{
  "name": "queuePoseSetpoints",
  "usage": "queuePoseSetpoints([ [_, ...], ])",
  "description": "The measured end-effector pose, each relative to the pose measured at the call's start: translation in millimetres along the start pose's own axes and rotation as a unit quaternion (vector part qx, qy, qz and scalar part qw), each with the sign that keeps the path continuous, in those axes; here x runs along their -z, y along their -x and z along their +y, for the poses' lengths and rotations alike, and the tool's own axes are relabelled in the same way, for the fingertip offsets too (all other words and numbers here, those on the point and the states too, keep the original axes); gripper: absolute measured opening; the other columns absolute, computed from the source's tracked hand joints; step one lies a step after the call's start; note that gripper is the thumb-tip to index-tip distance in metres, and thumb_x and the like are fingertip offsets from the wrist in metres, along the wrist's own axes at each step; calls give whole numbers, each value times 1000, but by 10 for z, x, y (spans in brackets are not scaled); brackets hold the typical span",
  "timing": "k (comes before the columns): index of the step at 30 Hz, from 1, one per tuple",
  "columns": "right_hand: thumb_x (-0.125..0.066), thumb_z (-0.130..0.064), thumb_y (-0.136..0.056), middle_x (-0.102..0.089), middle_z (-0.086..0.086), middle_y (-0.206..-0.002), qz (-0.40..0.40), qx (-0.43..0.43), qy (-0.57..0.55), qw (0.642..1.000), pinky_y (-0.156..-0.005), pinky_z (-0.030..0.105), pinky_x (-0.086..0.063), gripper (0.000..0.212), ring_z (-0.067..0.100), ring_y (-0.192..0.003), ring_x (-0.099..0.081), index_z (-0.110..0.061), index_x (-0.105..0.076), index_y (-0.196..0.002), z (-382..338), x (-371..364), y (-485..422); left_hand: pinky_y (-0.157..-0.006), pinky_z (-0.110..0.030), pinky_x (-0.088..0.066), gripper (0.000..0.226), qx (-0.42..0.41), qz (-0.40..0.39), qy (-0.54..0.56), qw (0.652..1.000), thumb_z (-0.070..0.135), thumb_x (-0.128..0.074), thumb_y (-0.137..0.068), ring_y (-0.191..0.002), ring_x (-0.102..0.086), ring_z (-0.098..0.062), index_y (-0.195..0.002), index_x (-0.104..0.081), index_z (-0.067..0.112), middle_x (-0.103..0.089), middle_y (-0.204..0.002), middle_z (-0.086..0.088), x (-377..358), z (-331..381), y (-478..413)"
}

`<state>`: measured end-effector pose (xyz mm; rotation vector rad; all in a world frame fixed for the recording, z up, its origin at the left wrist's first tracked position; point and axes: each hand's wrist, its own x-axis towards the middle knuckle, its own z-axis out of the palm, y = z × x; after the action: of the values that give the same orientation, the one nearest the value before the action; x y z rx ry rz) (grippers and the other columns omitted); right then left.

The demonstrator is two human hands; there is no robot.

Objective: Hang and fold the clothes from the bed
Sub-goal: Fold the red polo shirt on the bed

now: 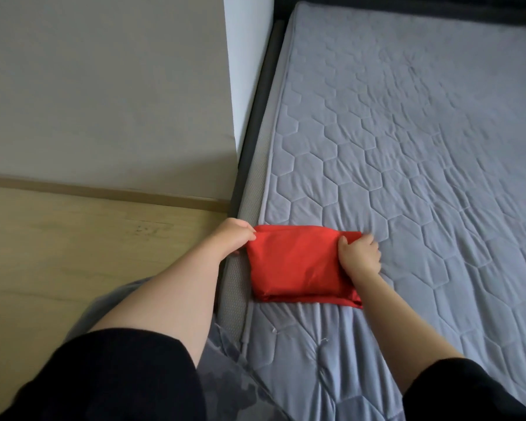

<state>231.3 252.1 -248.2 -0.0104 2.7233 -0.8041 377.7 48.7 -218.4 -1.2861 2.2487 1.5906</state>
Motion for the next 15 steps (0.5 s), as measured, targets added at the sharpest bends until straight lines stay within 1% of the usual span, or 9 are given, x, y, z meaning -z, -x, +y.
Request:
queuePoseSetpoints([
  [2,-51,-18,-85,-39,17,-140,80,121,82,986,-104,47,-26,58,37,-129,-33,-5,-34,-139,-184,39,58,-47,-16,-39,21,-7,-33,-49,998,-1,-60,-82,-62,-52,-9,-88,-69,17,-60,-70,5,82,8,-8],
  [3,-51,-14,-83,-40,14,-140,92,191,86,974,-104,45,-25,58,35,-130,-33,-7,-38,-139,-298,35,80,-46,-13,-41,24,-16,-44,-71,996,-2,-62,-81,-63,-53,-8,-92,-69,19,-61,-73,5,130,11,-15],
  [4,-52,-13,-84,-44,12,-139,67,254,82,961,-104,44,-27,53,33,-129,-35,-9,-44,-136,-426,11,102,-47,-12,-43,25,-27,-50,-83,995,-1,-66,-81,-65,-55,-7,-96,-69,18,-62,-75,5,179,8,-21],
  [6,-54,-18,-90,-55,11,-130,-66,341,79,934,-102,39,-34,36,30,-124,-44,-12,-58,-125,-682,-101,155,-49,-8,-44,23,-43,-53,-77,995,0,-71,-80,-67,-56,-6,-100,-71,10,-62,-77,4,249,-21,-42],
  [8,-54,-27,-93,-62,10,-121,-194,378,136,895,-96,36,-41,29,28,-116,-53,-12,-64,-116,-884,-233,206,-51,-7,-43,21,-53,-42,-66,996,1,-73,-79,-64,-54,-4,-99,-71,4,-62,-73,6,268,-45,-56],
  [9,-53,-30,-94,-63,10,-119,-225,388,168,878,-92,34,-43,30,28,-113,-55,-11,-64,-114,-953,-292,223,-52,-8,-42,18,-56,-29,-67,996,2,-73,-80,-63,-54,-5,-97,-71,5,-61,-70,6,257,-62,-73],
  [12,-51,-34,-95,-64,12,-115,-235,400,207,862,-83,33,-42,28,30,-108,-57,-11,-63,-105,-1003,-424,240,-49,-16,-43,4,-53,17,-63,997,5,-70,-84,-55,-55,-8,-87,-70,8,-61,-62,1,178,-121,-108],
  [13,-51,-34,-95,-64,12,-114,-229,405,206,861,-83,33,-42,27,30,-107,-57,-12,-63,-105,-979,-447,244,-49,-18,-43,5,-42,31,-58,997,5,-68,-85,-53,-57,-11,-82,-69,8,-62,-62,-2,146,-139,-112],
  [15,-50,-34,-96,-65,11,-113,-215,418,198,860,-84,35,-43,26,30,-107,-57,-15,-64,-107,-927,-472,272,-57,-21,-49,9,-17,73,-72,995,9,-67,-86,-62,-64,-19,-77,-67,12,-68,-74,-10,70,-157,-115],
])
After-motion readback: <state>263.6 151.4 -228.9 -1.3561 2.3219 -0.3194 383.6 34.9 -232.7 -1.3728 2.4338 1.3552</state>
